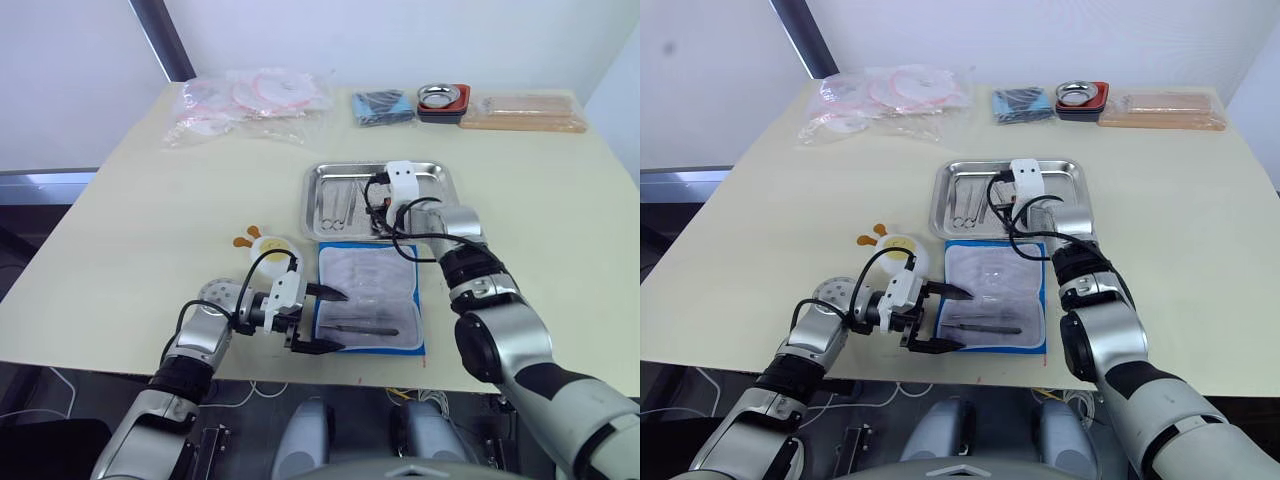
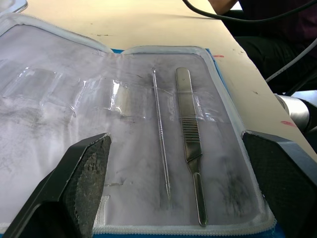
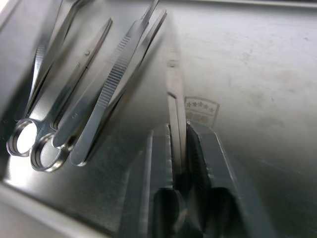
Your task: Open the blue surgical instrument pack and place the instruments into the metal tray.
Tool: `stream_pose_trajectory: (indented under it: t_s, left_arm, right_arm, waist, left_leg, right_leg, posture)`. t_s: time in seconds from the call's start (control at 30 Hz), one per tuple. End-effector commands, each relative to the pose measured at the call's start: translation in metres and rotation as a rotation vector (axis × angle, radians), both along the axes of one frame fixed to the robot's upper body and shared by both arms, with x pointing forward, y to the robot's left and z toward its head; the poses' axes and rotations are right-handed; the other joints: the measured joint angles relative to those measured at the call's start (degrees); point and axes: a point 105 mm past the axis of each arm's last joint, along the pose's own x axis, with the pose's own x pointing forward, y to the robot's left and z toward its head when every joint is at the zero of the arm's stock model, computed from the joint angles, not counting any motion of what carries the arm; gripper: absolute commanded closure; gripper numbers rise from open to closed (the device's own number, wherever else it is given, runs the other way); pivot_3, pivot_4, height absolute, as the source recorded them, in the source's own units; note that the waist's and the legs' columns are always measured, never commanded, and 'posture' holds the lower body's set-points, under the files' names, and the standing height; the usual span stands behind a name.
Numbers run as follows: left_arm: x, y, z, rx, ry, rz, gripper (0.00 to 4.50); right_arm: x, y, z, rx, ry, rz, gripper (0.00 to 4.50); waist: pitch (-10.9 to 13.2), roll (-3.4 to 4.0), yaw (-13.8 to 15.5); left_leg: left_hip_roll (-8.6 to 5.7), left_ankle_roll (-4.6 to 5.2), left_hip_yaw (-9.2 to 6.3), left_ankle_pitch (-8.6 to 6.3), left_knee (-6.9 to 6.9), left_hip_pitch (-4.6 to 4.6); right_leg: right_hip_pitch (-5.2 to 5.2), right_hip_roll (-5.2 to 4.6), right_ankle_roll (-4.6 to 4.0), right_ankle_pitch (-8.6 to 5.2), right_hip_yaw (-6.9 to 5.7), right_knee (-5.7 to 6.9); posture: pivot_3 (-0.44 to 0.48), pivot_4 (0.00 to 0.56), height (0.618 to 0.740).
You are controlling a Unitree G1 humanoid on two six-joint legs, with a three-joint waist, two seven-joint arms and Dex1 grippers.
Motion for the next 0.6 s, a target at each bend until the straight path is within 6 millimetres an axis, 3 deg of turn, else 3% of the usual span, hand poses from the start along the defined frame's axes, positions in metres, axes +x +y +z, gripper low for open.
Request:
stream_pose_trajectory:
  t_s: [0.03, 0.17, 0.2, 0.27, 0.4, 0.6]
  left_arm:
    - [-0.007, 0.005, -0.031, 0.088, 0.11, 0.049, 0.0]
    - [-0.007, 0.005, -0.031, 0.089, 0.11, 0.048, 0.0]
    - [-0.007, 0.005, -0.031, 0.089, 0.11, 0.047, 0.0]
    - [-0.007, 0.005, -0.031, 0.088, 0.11, 0.046, 0.0]
    - [-0.007, 0.005, -0.032, 0.088, 0.11, 0.044, 0.0]
    - [-0.002, 0.005, -0.03, 0.09, 0.103, 0.044, 0.0]
  right_arm:
    - [0.004, -0.004, 0.017, -0.003, -0.057, 0.001, 2.3]
    - [0.002, -0.015, 0.034, -0.031, -0.142, 0.043, 0.32]
    - [0.0, -0.018, 0.037, -0.03, -0.161, 0.057, 0.03]
    - [-0.004, -0.022, 0.042, -0.031, -0.209, 0.085, 0.03]
    - [-0.032, -0.033, 0.058, 0.023, -0.373, 0.241, 0.03]
    - [-0.088, -0.065, 0.048, -0.037, -0.452, 0.49, 0.03]
  waist:
    - [0.0, 0.0, 0.0]
    - [0.0, 0.01, 0.1]
    - [0.0, 0.02, 0.1]
    - [0.0, 0.02, 0.0]
    - [0.0, 0.04, 0.2]
    - [0.0, 0.1, 0.2]
  left_leg:
    - [0.0, 0.0, 0.0, 0.0, 0.0, 0.0]
    - [0.0, 0.0, -0.01, 0.0, 0.0, -0.02]
    - [0.0, 0.0, -0.01, 0.0, 0.0, -0.03]
    - [-0.01, 0.0, -0.02, 0.0, 0.0, -0.04]
    - [-0.02, 0.0, -0.08, 0.0, -0.03, -0.09]
    - [-0.08, 0.02, -0.08, 0.0, 0.0, -0.11]
  right_leg:
    - [0.0, 0.0, 0.0, 0.0, 0.0, 0.0]
    - [0.0, 0.0, 0.0, 0.0, -0.01, -0.02]
    - [-0.01, 0.0, 0.0, 0.0, 0.01, -0.02]
    - [-0.01, 0.0, 0.01, 0.0, 0.02, -0.03]
    - [-0.02, 0.01, 0.02, -0.01, -0.01, -0.06]
    - [-0.01, 0.02, 0.12, -0.07, 0.1, -0.07]
  posture:
    - [0.0, 0.15, 0.74]
    - [0.0, 0.15, 0.74]
    - [0.0, 0.15, 0.74]
    - [0.0, 0.15, 0.74]
    - [0.0, 0.15, 0.74]
    - [0.0, 0.15, 0.74]
